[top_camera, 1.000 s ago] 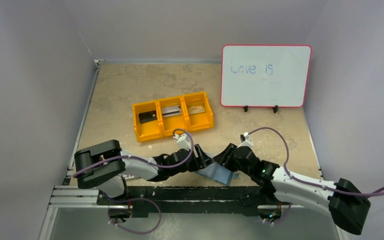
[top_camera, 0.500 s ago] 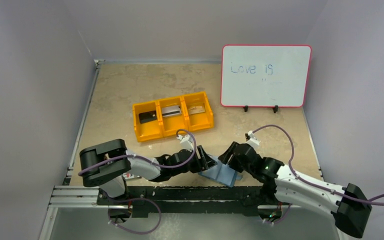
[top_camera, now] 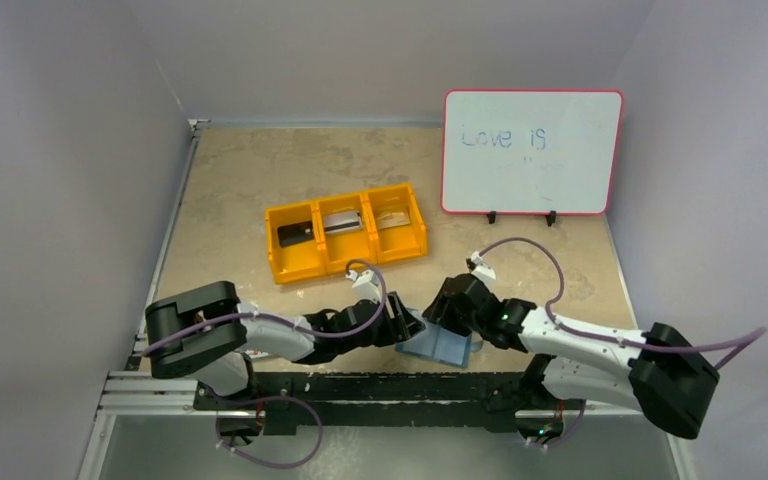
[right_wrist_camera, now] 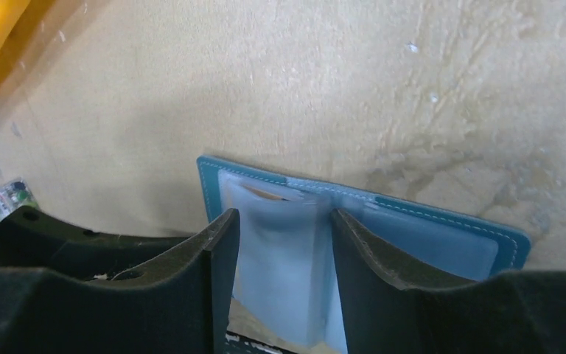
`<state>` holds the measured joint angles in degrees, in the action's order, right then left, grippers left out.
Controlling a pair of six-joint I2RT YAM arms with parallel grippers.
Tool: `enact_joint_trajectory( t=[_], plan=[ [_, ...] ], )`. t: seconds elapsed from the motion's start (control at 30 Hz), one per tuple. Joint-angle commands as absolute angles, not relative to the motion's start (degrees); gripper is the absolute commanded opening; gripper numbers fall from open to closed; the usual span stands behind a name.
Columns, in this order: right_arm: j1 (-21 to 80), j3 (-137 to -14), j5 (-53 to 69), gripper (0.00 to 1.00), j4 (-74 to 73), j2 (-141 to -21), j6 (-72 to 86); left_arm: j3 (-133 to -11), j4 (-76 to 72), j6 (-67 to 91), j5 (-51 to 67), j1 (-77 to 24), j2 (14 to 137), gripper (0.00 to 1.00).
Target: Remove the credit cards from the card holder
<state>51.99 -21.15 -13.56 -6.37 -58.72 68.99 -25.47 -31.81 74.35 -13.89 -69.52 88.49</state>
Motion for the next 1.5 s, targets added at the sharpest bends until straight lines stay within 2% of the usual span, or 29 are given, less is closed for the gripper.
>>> enact_joint_trajectory(
  t=[0.0, 0.1, 0.37, 0.6, 0.73, 0.83, 0.97, 1.33, 1.47],
  plan=[
    [51.8, -25.3, -13.3, 0.50, -6.4, -65.7, 65.2, -23.7, -28.1, 73.2, -18.3, -69.8, 83.8, 0.58],
    [51.7, -28.2, -15.1, 0.45, -8.6, -69.9, 64.1, -22.8, -21.4, 73.5, -23.5, -69.8, 78.6, 0.58],
    [51.8, -33.3, -13.9, 0.21, -3.2, -77.2, 57.1, -17.8, -2.3, 76.7, -37.4, -69.5, 59.2, 0.58],
    [50.5, -35.2, -6.8, 0.12, 8.9, -80.7, 57.5, -17.4, 7.4, 75.1, -40.8, -68.7, 48.3, 0.59],
    [48.7, -34.4, -1.6, 0.12, 17.7, -82.7, 59.9, -18.8, 9.6, 71.0, -38.9, -66.8, 45.6, 0.63],
    [46.5, -32.0, 3.4, 0.12, 24.9, -85.1, 60.9, -18.5, 5.7, 69.5, -35.9, -66.5, 45.0, 0.63],
    [44.3, -28.3, 8.2, 0.12, 33.6, -87.8, 63.1, -16.1, -7.3, 68.2, -30.3, -66.0, 47.1, 0.66],
    [42.4, -23.1, 11.2, 0.14, 44.8, -92.8, 66.7, -14.8, -32.3, 70.9, -21.3, -64.3, 66.4, 0.66],
    [42.2, -22.0, 11.1, 0.14, 46.5, -93.5, 67.2, -18.3, -34.0, 70.6, -19.4, -63.9, 72.6, 0.66]
  ],
)
